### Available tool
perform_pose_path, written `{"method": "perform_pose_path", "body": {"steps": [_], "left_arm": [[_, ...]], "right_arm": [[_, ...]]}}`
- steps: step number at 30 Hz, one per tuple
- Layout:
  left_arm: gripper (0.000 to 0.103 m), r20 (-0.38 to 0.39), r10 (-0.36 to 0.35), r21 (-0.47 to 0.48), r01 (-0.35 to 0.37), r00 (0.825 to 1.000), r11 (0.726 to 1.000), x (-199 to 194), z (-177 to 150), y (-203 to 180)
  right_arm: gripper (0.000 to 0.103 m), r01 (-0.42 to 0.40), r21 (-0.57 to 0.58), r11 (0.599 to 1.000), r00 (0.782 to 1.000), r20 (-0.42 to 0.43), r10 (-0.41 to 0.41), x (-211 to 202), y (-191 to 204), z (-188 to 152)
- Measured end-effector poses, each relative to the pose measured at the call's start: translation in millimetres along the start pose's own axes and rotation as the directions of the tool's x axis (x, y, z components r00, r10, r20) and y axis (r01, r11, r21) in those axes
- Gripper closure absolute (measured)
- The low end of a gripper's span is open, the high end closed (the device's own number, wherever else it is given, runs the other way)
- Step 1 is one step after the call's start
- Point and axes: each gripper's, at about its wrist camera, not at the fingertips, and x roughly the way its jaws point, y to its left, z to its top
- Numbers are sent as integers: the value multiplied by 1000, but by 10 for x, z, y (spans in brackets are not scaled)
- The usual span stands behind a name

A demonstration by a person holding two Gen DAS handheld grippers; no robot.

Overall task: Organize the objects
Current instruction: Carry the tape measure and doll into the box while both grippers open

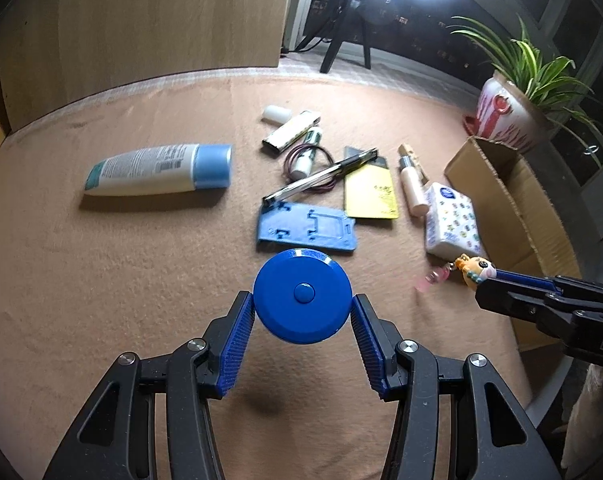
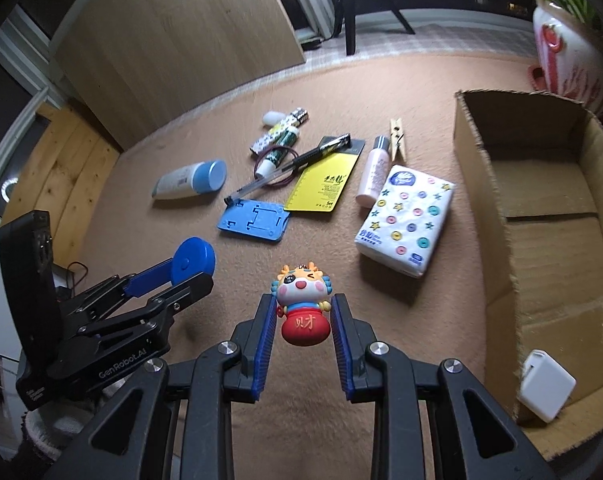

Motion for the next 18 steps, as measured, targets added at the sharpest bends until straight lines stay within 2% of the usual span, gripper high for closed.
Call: {"method": "perform_pose_path", "body": {"steps": [8,18], "left_arm": [[49,37,-52,57,50,998,997,-127,142,-356],[49,63,-141,173,129,988,977,-201,340,-1063]], "right_arm": [[78,7,25,1000,997,74,-9,-403,-160,-51],[79,61,108,992,982,174,-79,-892,-603,-127]]}}
